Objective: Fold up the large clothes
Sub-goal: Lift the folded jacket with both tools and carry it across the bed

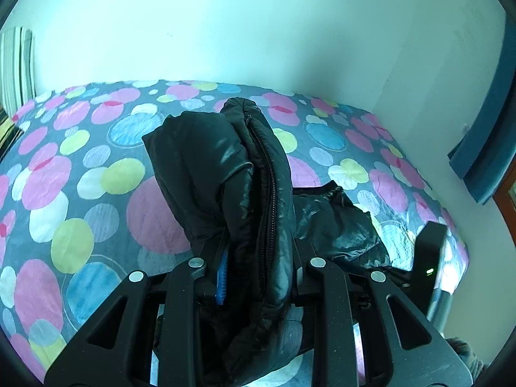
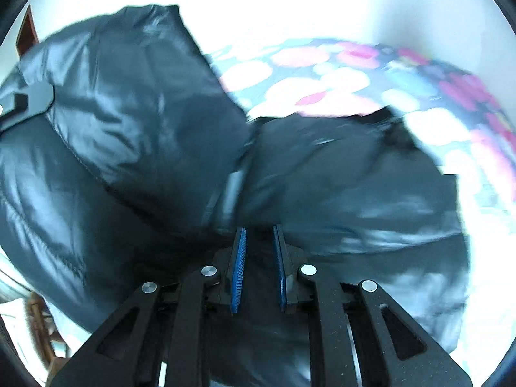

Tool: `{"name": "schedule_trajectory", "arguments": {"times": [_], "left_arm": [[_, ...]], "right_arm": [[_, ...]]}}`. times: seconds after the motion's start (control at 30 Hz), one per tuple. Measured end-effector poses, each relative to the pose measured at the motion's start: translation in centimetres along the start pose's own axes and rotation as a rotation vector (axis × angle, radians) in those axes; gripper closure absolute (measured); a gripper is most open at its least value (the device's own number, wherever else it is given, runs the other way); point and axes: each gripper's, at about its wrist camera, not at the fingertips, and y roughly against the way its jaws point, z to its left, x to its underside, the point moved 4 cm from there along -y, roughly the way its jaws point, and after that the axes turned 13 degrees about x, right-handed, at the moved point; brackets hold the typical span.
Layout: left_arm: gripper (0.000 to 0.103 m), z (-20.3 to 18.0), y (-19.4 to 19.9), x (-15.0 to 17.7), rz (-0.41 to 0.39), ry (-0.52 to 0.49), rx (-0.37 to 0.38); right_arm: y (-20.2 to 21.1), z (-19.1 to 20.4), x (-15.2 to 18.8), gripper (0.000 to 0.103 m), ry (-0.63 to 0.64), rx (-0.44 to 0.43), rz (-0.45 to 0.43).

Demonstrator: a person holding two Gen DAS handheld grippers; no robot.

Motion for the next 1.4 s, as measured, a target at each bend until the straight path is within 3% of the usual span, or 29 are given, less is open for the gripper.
{"name": "schedule_trajectory", "arguments": {"times": [0.2,0.33,0.63,0.9,1.13,1.4], "left_arm": [[0.077,-4.6,-2.6,-0.1,0.032,-0.082,0.004],[0.077,-7.5,-5.3,0.3,0.068,-0.129,0.007],[0.077,-12.4,-11.4,3.2,0.183,-0.229,-0.03],[0.077,-13.9,-14.3,4.7,0.224,-0.257,-0.046],[0.077,-14.3,-14.8,4.9,0.233,-0.252,-0.031],[0.077,-14.5,-14.5,4.9,0.231,-0.253,-0.029]], "right_arm": [[1.6,-6.4,1.2,0.087,-0.075,0.118,-0.035],[0.5,-9.2,2.0,0.087,-0.146,0.114,-0.001],[-1.3,-9.3,3.6,0.087,-0.138,0.054,0.019],[-0.9,-10.2,4.0,0.088,-0.127,0.008,0.009],[-1.2,-11.6,4.0,0.088,-0.14,-0.04,0.017],[-1.5,-12.4,3.6,0.088,-0.137,-0.039,0.017]]}}
